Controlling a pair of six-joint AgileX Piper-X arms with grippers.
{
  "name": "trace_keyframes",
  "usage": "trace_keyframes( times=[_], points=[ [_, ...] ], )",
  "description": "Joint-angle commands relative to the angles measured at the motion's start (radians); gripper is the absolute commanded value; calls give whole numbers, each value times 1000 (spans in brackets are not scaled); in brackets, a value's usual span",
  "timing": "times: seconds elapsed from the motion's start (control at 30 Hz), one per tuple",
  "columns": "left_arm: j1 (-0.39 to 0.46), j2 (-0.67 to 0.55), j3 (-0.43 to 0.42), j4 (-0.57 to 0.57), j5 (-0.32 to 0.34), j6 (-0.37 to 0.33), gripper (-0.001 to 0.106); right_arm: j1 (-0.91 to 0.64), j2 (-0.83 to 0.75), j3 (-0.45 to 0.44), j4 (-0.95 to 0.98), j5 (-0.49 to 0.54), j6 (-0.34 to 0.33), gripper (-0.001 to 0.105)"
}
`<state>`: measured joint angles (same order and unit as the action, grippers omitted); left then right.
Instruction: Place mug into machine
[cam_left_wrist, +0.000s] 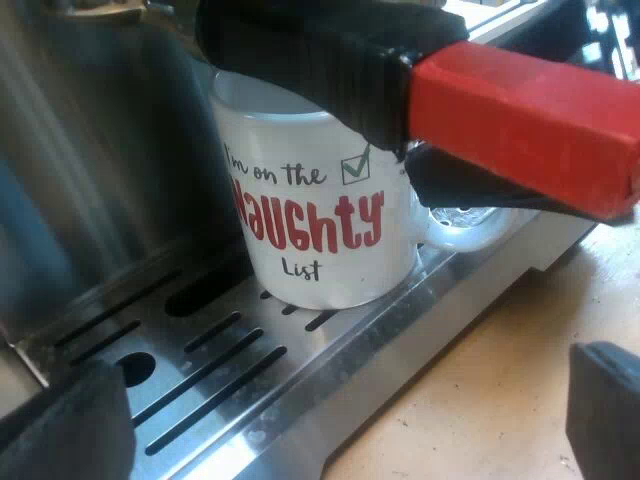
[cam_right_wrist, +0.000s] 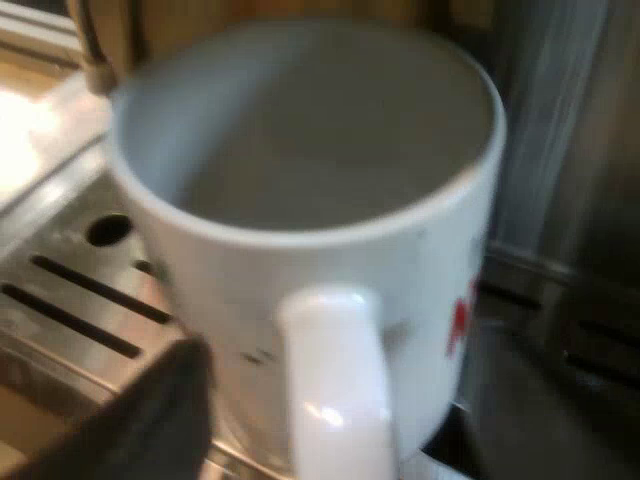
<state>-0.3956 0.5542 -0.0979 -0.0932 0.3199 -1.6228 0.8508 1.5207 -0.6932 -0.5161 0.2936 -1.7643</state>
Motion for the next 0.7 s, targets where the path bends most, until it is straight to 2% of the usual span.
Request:
trace_keyframes(
  times=[0.03,0.17,0.37,0.57,0.7],
  points=[
    [-6,-2,-4,-15,-9,-19,89,32,-51,-10,46,53,-4,66],
    [-6,-2,-4,-15,-9,-19,89,50,-74,17,66,73,-4,64],
    [-6,-2,-4,-15,-1,-19,89,50,-73,93,-23,122,59,52],
    [-6,-2,-4,-17,-1,-19,89,50,-48,114,-89,111,55,52],
    [-6,-2,-4,-17,-1,-31,89,50,36,114,-236,92,48,52]
  ],
)
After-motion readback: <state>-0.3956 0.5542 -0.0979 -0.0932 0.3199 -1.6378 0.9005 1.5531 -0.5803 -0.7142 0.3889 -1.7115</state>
